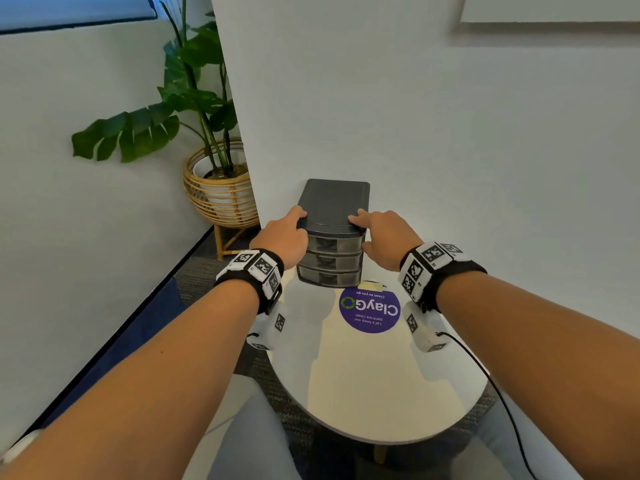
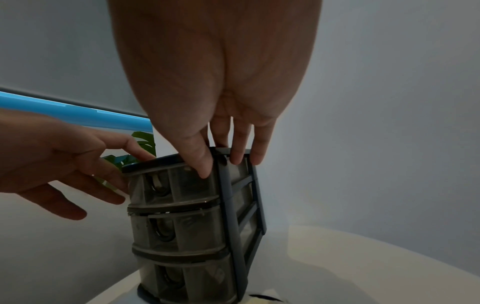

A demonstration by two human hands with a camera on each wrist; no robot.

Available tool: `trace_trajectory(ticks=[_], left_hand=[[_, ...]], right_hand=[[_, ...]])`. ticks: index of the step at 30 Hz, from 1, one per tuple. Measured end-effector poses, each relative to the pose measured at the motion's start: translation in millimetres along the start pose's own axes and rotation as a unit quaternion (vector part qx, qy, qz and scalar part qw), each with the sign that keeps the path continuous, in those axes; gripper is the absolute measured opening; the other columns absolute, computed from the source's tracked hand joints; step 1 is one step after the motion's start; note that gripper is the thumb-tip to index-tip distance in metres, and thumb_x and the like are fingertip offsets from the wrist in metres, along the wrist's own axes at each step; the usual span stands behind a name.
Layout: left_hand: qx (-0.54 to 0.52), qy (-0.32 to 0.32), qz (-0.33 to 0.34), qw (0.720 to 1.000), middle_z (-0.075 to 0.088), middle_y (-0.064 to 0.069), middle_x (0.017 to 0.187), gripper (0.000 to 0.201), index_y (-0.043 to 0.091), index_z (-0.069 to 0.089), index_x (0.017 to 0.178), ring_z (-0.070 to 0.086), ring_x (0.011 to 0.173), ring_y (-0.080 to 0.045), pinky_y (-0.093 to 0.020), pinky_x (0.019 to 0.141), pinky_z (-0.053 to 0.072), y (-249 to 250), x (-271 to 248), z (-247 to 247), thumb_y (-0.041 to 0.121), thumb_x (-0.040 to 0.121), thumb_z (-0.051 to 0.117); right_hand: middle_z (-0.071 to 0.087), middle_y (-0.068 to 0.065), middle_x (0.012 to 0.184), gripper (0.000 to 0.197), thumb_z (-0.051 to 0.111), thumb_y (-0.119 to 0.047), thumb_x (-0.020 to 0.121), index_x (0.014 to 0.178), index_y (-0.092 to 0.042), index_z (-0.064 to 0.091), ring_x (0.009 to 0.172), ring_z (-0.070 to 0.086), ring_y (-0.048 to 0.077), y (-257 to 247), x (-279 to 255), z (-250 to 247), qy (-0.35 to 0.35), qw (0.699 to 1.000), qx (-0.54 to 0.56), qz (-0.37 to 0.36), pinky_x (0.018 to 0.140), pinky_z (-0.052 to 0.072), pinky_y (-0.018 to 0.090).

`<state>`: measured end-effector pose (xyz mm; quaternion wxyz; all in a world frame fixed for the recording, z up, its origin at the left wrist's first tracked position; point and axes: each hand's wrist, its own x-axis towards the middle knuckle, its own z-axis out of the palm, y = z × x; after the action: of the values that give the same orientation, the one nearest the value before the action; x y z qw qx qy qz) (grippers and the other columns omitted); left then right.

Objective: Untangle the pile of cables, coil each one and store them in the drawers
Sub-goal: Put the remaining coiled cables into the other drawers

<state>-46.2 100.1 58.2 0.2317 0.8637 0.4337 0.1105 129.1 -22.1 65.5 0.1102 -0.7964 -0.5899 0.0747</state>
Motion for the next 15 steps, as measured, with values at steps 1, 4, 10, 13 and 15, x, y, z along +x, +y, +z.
trace_trajectory(ticks=[1, 4, 10, 13, 15], left_hand=[[0.011, 0.009, 0.002, 1.0, 0.063, -0.009, 0.129, 0.04, 0.032, 0.041, 0.142, 0.06, 0.102, -0.029, -0.042, 0.086, 0.051, 1.1, 0.8, -0.7, 0.022, 0.104, 0.035], [0.039, 0.048, 0.014, 0.998, 0.064, -0.006, 0.118, 0.034, 0.028, 0.046, 0.136, 0.055, 0.09, -0.024, -0.039, 0.075, 0.043, 4.1, 1.3, 1.4, 0.02, 0.105, 0.036], [0.016, 0.072, 0.024, 0.997, 0.063, 0.0, 0.108, 0.029, 0.03, 0.046, 0.129, 0.06, 0.088, -0.022, -0.04, 0.073, 0.05, -3.2, 0.5, 15.7, 0.018, 0.103, 0.042], [0.019, 0.059, 0.019, 0.998, 0.061, 0.007, 0.13, 0.044, 0.042, 0.042, 0.141, 0.062, 0.107, -0.022, -0.041, 0.085, 0.052, -10.9, -4.8, 16.9, 0.021, 0.102, 0.046], [0.034, 0.006, -0.03, 0.999, 0.048, 0.017, 0.147, 0.053, 0.048, 0.03, 0.151, 0.058, 0.119, -0.012, -0.034, 0.094, 0.049, -7.4, -0.3, 13.2, 0.026, 0.105, 0.044]], right_hand=[[0.032, 0.006, 0.164, 0.059, 0.054, -0.009, 0.101, 0.156, -0.022, 0.036, 0.144, 0.04, 0.032, -0.6, -1.1, 0.0, 0.003, 1.0, 0.005, 0.0, 0.118, 0.035, 0.042], [0.041, 0.007, 0.158, 0.057, 0.054, -0.007, 0.099, 0.153, -0.022, 0.042, 0.135, 0.044, 0.032, -3.1, -6.0, 4.1, 0.038, 0.999, 0.023, 0.005, 0.11, 0.042, 0.048], [0.042, 0.001, 0.158, 0.058, 0.055, -0.006, 0.096, 0.15, -0.024, 0.046, 0.131, 0.043, 0.027, 5.1, -10.0, 19.5, 0.071, 0.995, 0.069, -0.003, 0.109, 0.04, 0.046], [0.051, 0.003, 0.152, 0.067, 0.062, 0.001, 0.081, 0.143, -0.023, 0.056, 0.116, 0.056, 0.029, 15.2, -13.2, 34.0, 0.111, 0.991, 0.068, -0.045, 0.094, 0.051, 0.05], [0.054, -0.002, 0.149, 0.076, 0.072, -0.002, 0.068, 0.14, -0.026, 0.059, 0.108, 0.061, 0.023, 24.4, -7.5, 37.8, 0.125, 0.99, 0.056, -0.04, 0.083, 0.056, 0.043]])
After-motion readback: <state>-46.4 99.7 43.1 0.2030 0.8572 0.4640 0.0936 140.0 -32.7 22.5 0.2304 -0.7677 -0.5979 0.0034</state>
